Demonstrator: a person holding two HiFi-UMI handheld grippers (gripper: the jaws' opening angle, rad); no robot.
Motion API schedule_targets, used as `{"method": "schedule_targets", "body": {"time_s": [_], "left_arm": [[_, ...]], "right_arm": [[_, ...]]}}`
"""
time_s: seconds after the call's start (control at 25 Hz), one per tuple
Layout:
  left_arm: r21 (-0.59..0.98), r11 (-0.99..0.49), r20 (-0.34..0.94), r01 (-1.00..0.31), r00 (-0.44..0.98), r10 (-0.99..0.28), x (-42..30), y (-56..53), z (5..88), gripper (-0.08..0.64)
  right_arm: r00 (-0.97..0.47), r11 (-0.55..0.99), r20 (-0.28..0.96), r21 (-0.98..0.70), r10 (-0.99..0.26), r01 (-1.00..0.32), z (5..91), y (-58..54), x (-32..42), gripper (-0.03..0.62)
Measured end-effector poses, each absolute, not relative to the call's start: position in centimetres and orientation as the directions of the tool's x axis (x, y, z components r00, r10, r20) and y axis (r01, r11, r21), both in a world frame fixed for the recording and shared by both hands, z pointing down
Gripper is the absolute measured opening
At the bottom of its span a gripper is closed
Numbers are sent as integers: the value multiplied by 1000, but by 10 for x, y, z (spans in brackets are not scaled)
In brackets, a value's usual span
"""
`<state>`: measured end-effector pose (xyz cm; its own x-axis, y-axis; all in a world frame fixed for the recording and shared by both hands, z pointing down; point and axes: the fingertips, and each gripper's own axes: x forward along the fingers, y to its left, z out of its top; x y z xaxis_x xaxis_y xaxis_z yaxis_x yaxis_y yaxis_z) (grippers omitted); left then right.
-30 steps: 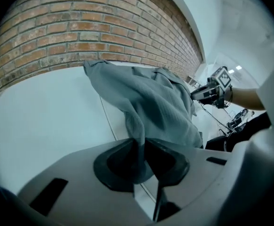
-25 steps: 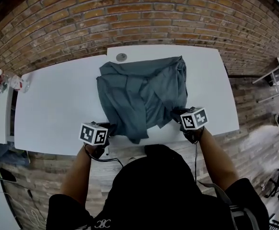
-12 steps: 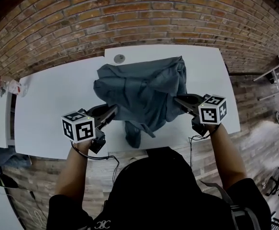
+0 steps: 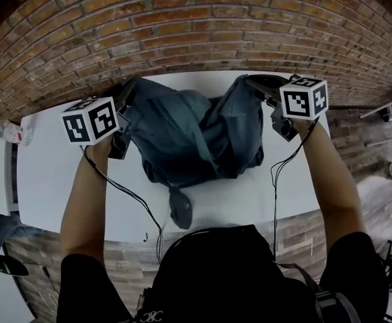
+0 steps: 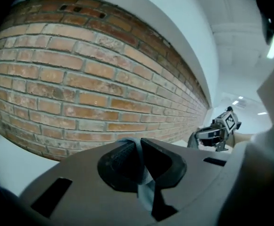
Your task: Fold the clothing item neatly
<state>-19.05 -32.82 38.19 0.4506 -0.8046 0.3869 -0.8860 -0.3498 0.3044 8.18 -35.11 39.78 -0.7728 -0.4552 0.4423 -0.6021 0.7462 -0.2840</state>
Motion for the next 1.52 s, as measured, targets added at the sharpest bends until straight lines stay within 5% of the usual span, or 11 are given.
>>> {"method": "schedule_targets", "body": {"time_s": [0.24,0.4,0.44,0.48,0.6,0.8,1.04,1.32,1.44,1.52], "left_arm": [[182,-127,511,-975,204,-835,-247,-407,439,17],[195,-154,604,-969,242,-759,-246,-413,493,47],[207,-172,616,-963,264,-742,-243,-410,503,118],[212,-190,628,-958,283,-725,-241,-407,513,188],[181,-237,658,-955,297,-692,-240,-391,530,256],[192,-299,635,-935,351,-688,-234,-351,525,256],[323,-446,630,-835,541,-557,-161,-251,538,256],[350,-512,708,-785,579,-404,-99,-183,594,218],[301,-494,756,-815,520,-398,-100,-186,610,168],[293,-480,773,-827,501,-390,-103,-189,614,135]], "right_arm": [[-610,598,522,-219,-596,-771,421,-470,132,15],[-491,507,609,-165,-623,-846,469,-495,177,15],[-486,505,626,-166,-610,-847,480,-494,185,40],[-483,509,639,-164,-598,-845,489,-492,191,136],[-483,539,652,-133,-584,-831,500,-478,202,267],[-619,824,689,-55,-378,-564,508,-368,149,267],[-560,970,813,21,-159,-244,545,-276,75,263],[-347,978,930,52,-121,-202,589,-283,52,172],[-311,972,936,99,-164,-215,592,-291,52,23],[-349,968,926,58,-144,-244,588,-294,52,21]]}}
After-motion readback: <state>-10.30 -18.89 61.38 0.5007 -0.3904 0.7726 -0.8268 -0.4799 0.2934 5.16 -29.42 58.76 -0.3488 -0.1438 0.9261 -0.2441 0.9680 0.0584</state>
